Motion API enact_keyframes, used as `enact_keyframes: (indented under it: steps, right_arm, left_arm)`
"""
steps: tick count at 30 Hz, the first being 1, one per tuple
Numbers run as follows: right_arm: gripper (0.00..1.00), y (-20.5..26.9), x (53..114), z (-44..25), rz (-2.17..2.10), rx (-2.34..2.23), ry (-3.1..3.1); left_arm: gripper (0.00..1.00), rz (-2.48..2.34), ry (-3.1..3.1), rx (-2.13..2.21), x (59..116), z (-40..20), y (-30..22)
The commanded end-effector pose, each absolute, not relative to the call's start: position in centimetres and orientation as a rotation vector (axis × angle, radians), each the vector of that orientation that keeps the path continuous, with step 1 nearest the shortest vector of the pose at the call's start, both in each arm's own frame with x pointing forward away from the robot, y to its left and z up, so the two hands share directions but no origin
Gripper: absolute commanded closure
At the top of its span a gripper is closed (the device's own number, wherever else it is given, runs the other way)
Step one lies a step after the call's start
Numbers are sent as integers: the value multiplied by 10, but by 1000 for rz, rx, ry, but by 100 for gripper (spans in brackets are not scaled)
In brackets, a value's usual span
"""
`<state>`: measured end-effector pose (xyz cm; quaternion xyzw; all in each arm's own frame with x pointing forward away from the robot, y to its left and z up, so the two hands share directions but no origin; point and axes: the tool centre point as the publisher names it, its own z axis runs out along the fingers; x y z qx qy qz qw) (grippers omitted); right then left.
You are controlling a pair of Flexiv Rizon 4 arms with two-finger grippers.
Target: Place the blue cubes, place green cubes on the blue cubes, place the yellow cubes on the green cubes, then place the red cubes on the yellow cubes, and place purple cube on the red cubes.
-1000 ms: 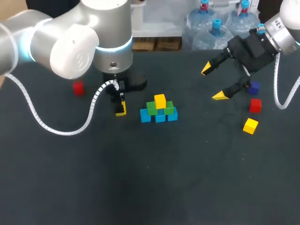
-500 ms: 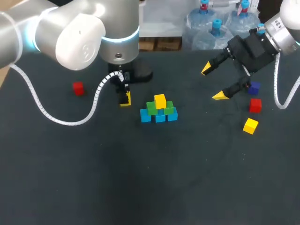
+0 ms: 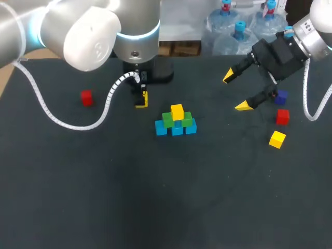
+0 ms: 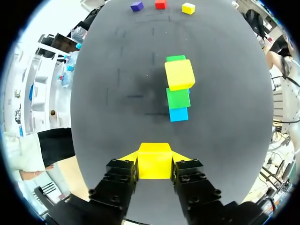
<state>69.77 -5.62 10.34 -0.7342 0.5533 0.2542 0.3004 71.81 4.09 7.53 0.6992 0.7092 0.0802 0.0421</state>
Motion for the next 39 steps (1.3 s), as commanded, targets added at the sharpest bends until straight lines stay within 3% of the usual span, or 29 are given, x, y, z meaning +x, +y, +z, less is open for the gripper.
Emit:
enact_keyframes:
  steps: [1,39]
  right_arm:
    - [0,-56,698,103,674,-1948,1467]
    - [0,-56,698,103,674,-1948,1467]
  left_arm:
    - [100,257,2176,2160,719,79,39]
    - [100,360,2334,2088,708,89,19]
